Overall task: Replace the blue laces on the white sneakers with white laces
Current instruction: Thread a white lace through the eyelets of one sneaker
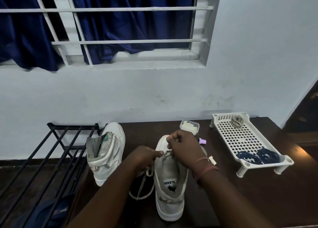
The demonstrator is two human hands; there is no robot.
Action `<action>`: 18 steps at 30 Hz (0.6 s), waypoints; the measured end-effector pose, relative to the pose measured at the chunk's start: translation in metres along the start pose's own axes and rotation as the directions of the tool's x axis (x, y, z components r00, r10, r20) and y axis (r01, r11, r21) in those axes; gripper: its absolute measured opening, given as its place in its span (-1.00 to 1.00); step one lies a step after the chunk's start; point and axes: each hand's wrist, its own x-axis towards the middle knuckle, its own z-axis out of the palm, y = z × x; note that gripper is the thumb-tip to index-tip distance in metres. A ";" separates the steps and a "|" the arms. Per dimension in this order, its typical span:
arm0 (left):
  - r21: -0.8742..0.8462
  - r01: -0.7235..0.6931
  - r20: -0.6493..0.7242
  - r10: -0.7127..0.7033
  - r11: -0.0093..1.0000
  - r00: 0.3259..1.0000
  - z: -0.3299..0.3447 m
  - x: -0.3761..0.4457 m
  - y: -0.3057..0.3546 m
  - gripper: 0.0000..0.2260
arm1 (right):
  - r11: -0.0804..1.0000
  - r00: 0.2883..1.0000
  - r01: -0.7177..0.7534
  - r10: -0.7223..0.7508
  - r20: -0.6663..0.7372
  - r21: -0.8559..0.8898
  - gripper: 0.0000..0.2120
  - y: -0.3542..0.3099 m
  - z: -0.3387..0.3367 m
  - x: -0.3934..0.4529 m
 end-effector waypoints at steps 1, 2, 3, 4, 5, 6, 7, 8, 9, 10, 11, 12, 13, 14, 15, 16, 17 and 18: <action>-0.022 0.033 0.003 -0.033 0.999 0.999 -0.001 -0.002 0.001 -0.78 | 1.000 1.000 -0.001 0.001 -0.006 -0.002 -0.82 0.000 -0.001 0.000; -0.039 0.055 -0.003 -0.055 0.998 0.998 -0.003 -0.004 0.002 -0.81 | 1.000 1.000 0.002 -0.002 -0.012 -0.004 -0.82 0.001 -0.001 0.000; -0.060 0.059 -0.023 -0.061 0.996 0.998 -0.007 -0.004 0.003 -0.83 | 1.000 1.000 0.008 -0.008 -0.018 -0.009 -0.84 0.001 -0.002 0.001; -0.070 0.052 -0.062 -0.056 0.996 0.996 -0.012 -0.002 0.005 -0.84 | 1.000 1.000 0.011 -0.012 -0.023 -0.022 -0.86 0.002 -0.002 0.001; -0.063 0.036 -0.099 -0.042 0.997 0.994 -0.018 -0.001 0.007 -0.84 | 0.999 1.000 0.015 -0.016 -0.025 -0.035 -0.86 0.002 -0.002 0.001; -0.037 0.017 -0.115 -0.021 0.999 0.993 -0.024 0.000 0.010 -0.84 | 0.999 1.000 0.016 -0.017 -0.023 -0.048 -0.85 0.003 -0.003 0.001; -0.011 0.003 -0.102 -0.004 1.000 0.995 -0.029 -0.003 0.013 -0.83 | 0.998 1.000 0.019 -0.020 -0.019 -0.057 -0.84 0.004 -0.002 0.002; 0.003 -0.014 -0.071 0.015 1.000 0.997 -0.033 -0.005 0.016 -0.79 | 0.998 1.000 0.019 -0.020 -0.016 -0.067 -0.83 0.004 -0.002 0.002; 0.003 -0.037 -0.038 0.037 0.999 0.999 -0.037 -0.008 0.019 -0.75 | 0.997 1.000 0.022 -0.023 -0.014 -0.072 -0.82 0.003 -0.003 0.001; -0.010 -0.063 -0.019 0.063 0.998 0.998 -0.041 -0.011 0.024 -0.74 | 0.997 1.000 0.024 -0.025 -0.013 -0.075 -0.82 0.002 -0.003 0.001; -0.046 -0.103 -0.012 0.102 0.994 0.995 -0.043 -0.016 0.031 -0.76 | 0.997 0.999 0.030 -0.031 -0.013 -0.069 -0.82 0.000 -0.004 0.000; -0.099 -0.157 -0.015 0.156 0.983 0.988 -0.047 -0.021 0.038 -0.80 | 0.998 0.999 0.036 -0.037 -0.004 -0.046 -0.81 -0.002 -0.005 -0.001; -0.175 -0.213 -0.014 0.214 0.961 0.977 -0.049 -0.029 0.047 -0.83 | 0.999 0.999 0.042 -0.042 0.025 0.008 -0.78 -0.005 -0.005 -0.002; -0.273 -0.259 0.000 0.270 0.926 0.963 -0.050 -0.037 0.056 -0.83 | 0.995 0.996 0.039 -0.046 0.079 0.091 -0.74 -0.009 -0.004 -0.004; -0.395 -0.278 0.041 0.319 0.876 0.947 -0.050 -0.046 0.065 -0.81 | 0.983 0.986 0.023 -0.052 0.157 0.180 -0.69 -0.013 -0.002 -0.005; -0.523 -0.260 0.100 0.362 0.811 0.927 -0.049 -0.054 0.071 -0.77 | 0.966 0.967 0.001 -0.067 0.247 0.260 -0.60 -0.017 0.000 -0.008; -0.636 -0.219 0.150 0.398 0.740 0.905 -0.048 -0.060 0.075 -0.74 | 0.948 0.939 -0.027 -0.084 0.333 0.316 -0.51 -0.021 0.003 -0.011; -0.721 -0.177 0.176 0.424 0.670 0.889 -0.047 -0.063 0.077 -0.71 | 0.934 0.907 -0.053 -0.104 0.409 0.355 -0.43 -0.023 0.006 -0.014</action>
